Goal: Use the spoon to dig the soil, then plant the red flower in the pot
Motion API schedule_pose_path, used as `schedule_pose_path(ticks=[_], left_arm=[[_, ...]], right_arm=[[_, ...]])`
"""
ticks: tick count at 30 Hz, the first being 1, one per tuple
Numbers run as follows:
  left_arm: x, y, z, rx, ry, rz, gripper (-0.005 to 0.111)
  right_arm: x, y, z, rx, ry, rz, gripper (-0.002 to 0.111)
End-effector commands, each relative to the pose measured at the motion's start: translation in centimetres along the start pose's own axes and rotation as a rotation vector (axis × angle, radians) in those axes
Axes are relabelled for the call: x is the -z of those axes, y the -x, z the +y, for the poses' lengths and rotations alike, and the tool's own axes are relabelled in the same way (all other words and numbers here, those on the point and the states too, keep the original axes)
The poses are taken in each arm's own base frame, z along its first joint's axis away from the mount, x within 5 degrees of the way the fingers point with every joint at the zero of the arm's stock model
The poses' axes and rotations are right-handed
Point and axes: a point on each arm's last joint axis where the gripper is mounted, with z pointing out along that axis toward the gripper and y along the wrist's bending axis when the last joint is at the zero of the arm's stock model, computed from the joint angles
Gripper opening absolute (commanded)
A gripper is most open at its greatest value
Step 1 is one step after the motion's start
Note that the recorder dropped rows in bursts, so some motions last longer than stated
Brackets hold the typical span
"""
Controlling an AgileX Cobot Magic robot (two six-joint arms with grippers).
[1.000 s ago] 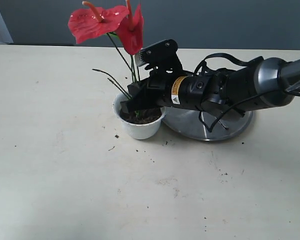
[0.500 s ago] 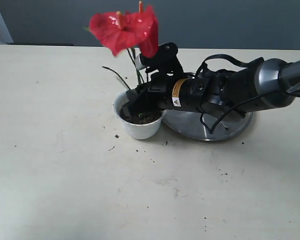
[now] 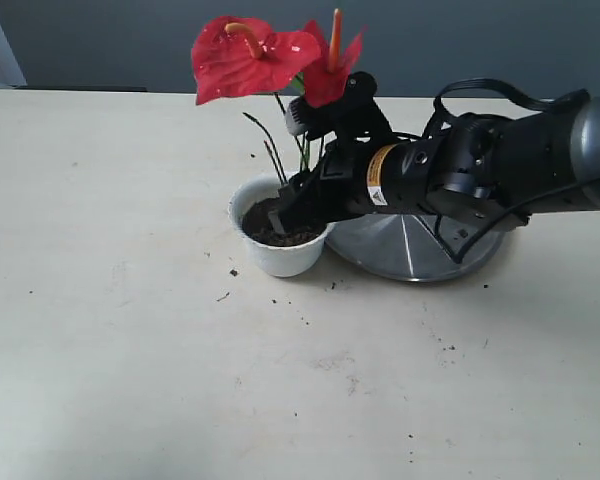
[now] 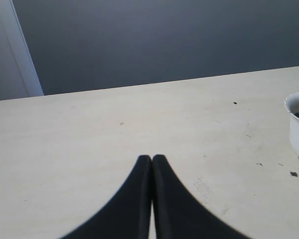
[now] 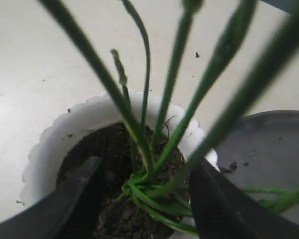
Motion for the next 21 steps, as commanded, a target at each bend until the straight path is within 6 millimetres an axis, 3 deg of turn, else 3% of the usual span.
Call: schedule_pose_path(ticks=[1, 13, 21], left_arm=[[0.0, 0.0, 0.0, 0.002, -0.002, -0.004, 0.000], [0.0, 0.0, 0.0, 0.002, -0.002, -0.004, 0.000], [0.0, 0.0, 0.0, 0.002, -0.002, -0.004, 0.000]], right_arm=[[1.6, 1.1, -0.1, 0.003, -0.017, -0.032, 0.052], [4.7, 2.3, -0.8, 0.020, -0.112, -0.003, 0.052], [8.8, 4.0, -1.2, 0.014, -0.177, -0.054, 0.052]])
